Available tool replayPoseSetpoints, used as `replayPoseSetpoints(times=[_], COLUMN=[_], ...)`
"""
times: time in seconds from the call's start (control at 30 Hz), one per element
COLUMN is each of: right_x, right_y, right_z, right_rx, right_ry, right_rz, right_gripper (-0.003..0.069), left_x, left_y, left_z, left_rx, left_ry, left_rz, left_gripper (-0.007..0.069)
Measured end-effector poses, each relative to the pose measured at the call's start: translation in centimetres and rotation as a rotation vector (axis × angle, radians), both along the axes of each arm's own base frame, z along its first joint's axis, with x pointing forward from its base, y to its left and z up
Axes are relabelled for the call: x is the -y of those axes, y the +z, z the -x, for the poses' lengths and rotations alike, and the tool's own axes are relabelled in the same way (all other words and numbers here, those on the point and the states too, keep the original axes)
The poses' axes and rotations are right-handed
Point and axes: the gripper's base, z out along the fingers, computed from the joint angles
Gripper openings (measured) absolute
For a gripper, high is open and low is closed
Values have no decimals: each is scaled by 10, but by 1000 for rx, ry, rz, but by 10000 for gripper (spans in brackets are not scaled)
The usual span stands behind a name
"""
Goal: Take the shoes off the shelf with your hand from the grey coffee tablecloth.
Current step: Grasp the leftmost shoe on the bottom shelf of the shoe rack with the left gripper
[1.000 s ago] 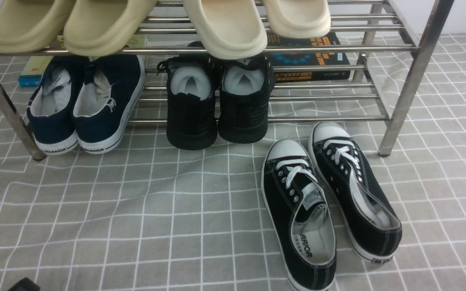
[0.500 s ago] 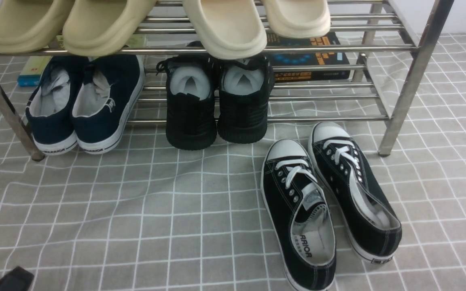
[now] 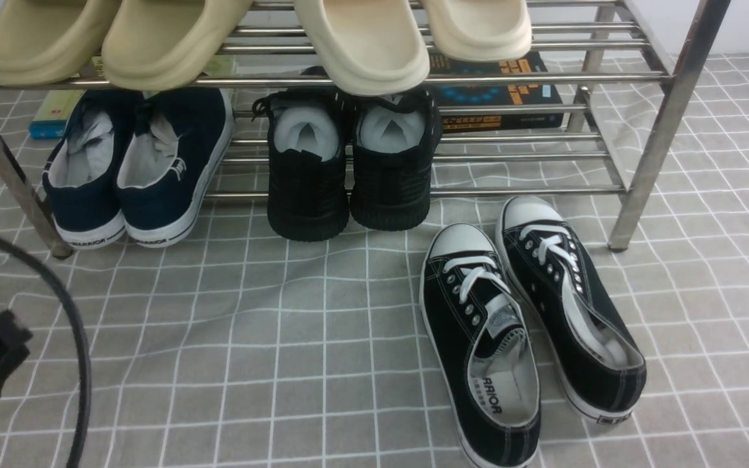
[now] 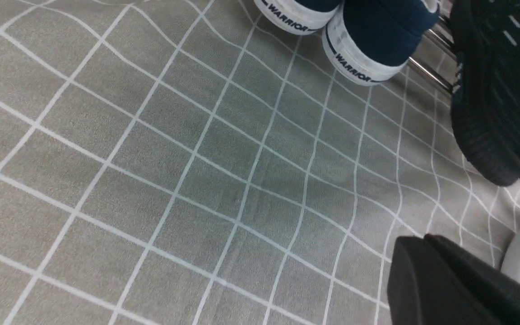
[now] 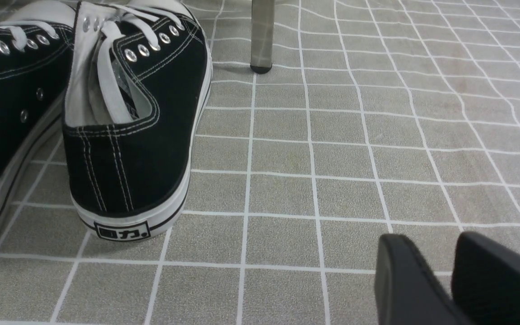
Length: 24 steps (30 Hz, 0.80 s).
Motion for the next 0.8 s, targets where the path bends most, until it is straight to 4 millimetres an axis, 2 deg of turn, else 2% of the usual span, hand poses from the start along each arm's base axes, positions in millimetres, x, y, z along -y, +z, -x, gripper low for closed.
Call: replayPoseSetpoints(times=[0.1, 0.13, 0.27, 0.33, 0.37, 0.4, 0.53, 0.63, 0.8], right_x=[0, 0, 0, 0, 0, 0, 0, 0, 0], right_y=[0, 0, 0, 0, 0, 0, 0, 0, 0], right_z=[0, 0, 0, 0, 0, 0, 0, 0, 0], right_rx=[0, 0, 0, 0, 0, 0, 0, 0, 0], right_ry=[0, 0, 0, 0, 0, 0, 0, 0, 0], right_rz=[0, 0, 0, 0, 0, 0, 0, 0, 0], right_gripper=[199, 200, 207, 211, 211, 213, 218, 221, 229], left_x=[0, 0, -5, -11, -12, -18, -37, -40, -42], left_y=[3, 4, 20, 28, 28, 34, 30, 26, 16], left_z=[-28, -30, -79, -104, -105, -120, -154, -175, -202], left_rx=[-66, -69, -118, -103, -100, -82, -93, -107, -132], left_ry=[33, 35, 94, 182, 191, 262, 430, 470, 482], left_rz=[33, 34, 8, 64, 70, 119, 244, 283, 292], left_gripper=[43, 51, 179, 270, 279, 336, 456, 495, 503])
